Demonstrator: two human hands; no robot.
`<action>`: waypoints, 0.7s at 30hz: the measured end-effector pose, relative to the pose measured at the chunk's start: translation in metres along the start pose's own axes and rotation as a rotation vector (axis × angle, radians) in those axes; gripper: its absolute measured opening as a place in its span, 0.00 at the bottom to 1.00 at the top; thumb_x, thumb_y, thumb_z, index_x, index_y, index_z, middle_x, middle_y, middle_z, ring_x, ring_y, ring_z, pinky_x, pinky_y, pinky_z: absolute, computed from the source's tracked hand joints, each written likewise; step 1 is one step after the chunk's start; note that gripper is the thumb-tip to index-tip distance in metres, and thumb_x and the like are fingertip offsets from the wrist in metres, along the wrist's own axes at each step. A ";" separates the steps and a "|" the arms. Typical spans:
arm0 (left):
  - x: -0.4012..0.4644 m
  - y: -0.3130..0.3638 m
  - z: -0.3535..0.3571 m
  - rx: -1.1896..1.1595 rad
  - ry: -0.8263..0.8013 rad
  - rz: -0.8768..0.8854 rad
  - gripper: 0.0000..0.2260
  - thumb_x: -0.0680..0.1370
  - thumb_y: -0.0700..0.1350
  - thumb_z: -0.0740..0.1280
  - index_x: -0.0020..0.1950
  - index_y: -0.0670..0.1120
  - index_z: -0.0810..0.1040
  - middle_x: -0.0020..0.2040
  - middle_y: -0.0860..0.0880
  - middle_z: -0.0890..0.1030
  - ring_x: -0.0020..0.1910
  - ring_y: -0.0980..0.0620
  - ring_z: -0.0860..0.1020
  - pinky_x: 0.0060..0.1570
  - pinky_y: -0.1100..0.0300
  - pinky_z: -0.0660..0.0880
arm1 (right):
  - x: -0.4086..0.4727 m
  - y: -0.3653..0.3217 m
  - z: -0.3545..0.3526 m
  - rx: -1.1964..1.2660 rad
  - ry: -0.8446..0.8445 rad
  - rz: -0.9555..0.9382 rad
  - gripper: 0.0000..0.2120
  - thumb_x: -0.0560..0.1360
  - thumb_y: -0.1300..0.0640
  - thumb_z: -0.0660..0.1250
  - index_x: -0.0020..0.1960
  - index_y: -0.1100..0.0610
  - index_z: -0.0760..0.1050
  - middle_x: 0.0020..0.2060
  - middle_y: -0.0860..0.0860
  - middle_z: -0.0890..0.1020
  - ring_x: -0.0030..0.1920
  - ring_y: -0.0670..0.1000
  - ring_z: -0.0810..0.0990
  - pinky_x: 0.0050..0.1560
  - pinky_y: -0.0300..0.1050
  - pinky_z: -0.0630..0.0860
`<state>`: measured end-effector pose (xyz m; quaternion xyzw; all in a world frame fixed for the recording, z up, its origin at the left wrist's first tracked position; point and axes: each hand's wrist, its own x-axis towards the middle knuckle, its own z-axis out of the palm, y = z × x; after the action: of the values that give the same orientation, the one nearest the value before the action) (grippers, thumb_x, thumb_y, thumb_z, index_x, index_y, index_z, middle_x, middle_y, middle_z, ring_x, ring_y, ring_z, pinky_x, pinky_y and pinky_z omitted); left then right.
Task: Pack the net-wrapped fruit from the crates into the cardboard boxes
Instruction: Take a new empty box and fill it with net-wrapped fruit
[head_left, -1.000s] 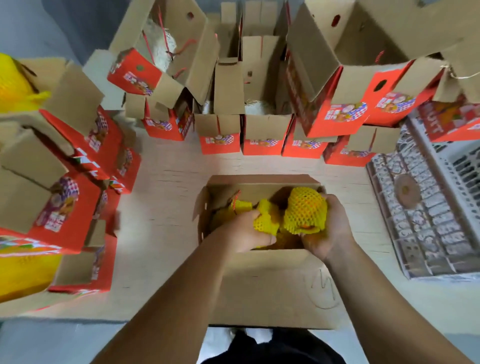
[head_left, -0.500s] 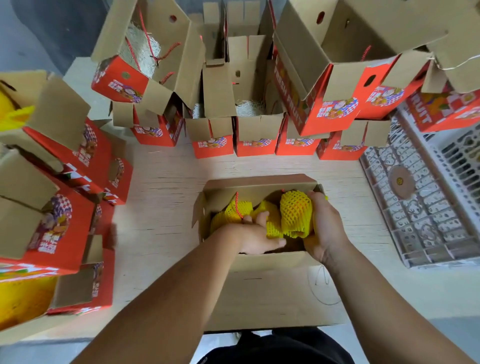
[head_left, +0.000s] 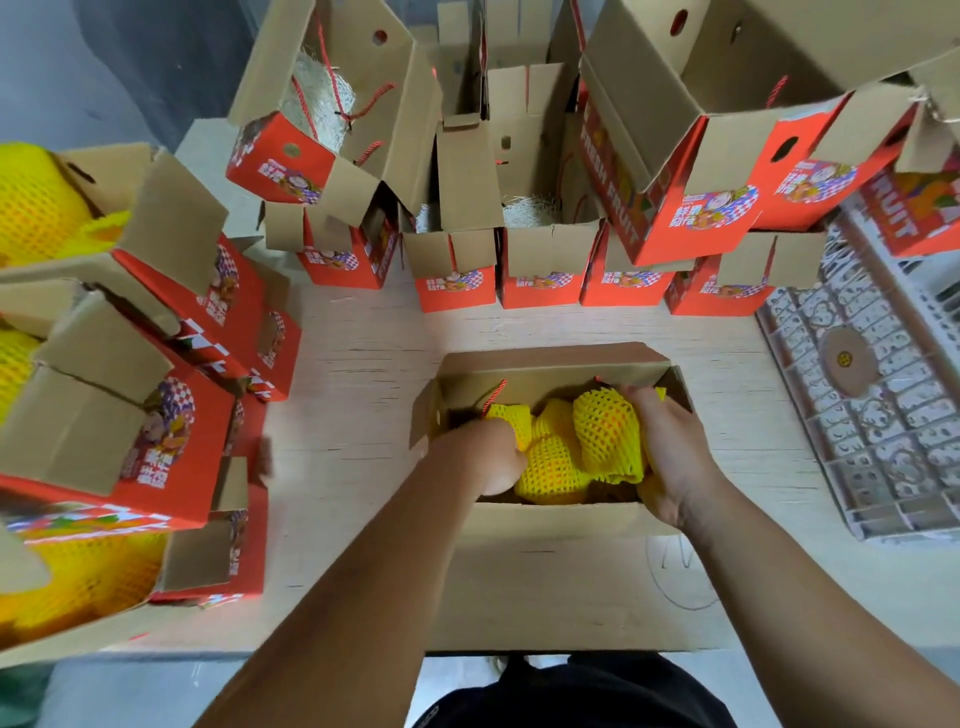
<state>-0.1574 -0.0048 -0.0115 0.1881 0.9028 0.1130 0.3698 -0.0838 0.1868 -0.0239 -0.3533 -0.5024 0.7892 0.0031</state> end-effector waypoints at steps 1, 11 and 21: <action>-0.002 0.001 0.000 -0.106 0.083 0.034 0.12 0.82 0.47 0.60 0.43 0.42 0.75 0.38 0.42 0.77 0.40 0.43 0.76 0.39 0.54 0.69 | 0.000 -0.002 0.001 0.003 -0.011 0.004 0.09 0.76 0.49 0.71 0.53 0.51 0.85 0.49 0.56 0.88 0.48 0.56 0.88 0.42 0.53 0.83; 0.013 0.035 0.028 -0.448 -0.245 0.084 0.16 0.77 0.60 0.74 0.60 0.53 0.85 0.54 0.53 0.83 0.53 0.53 0.78 0.55 0.59 0.72 | 0.000 0.000 0.000 0.030 0.057 0.063 0.14 0.75 0.51 0.70 0.57 0.58 0.84 0.50 0.60 0.87 0.50 0.59 0.87 0.47 0.54 0.83; 0.000 0.030 0.017 -1.091 0.048 0.048 0.12 0.85 0.53 0.63 0.66 0.53 0.77 0.55 0.54 0.83 0.46 0.53 0.82 0.47 0.63 0.79 | -0.008 -0.011 0.007 0.094 -0.099 0.048 0.16 0.76 0.48 0.66 0.58 0.54 0.84 0.55 0.58 0.86 0.53 0.57 0.86 0.47 0.55 0.83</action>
<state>-0.1374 0.0231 -0.0135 -0.0130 0.7169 0.5774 0.3906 -0.0850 0.1839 -0.0091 -0.3252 -0.4557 0.8282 -0.0245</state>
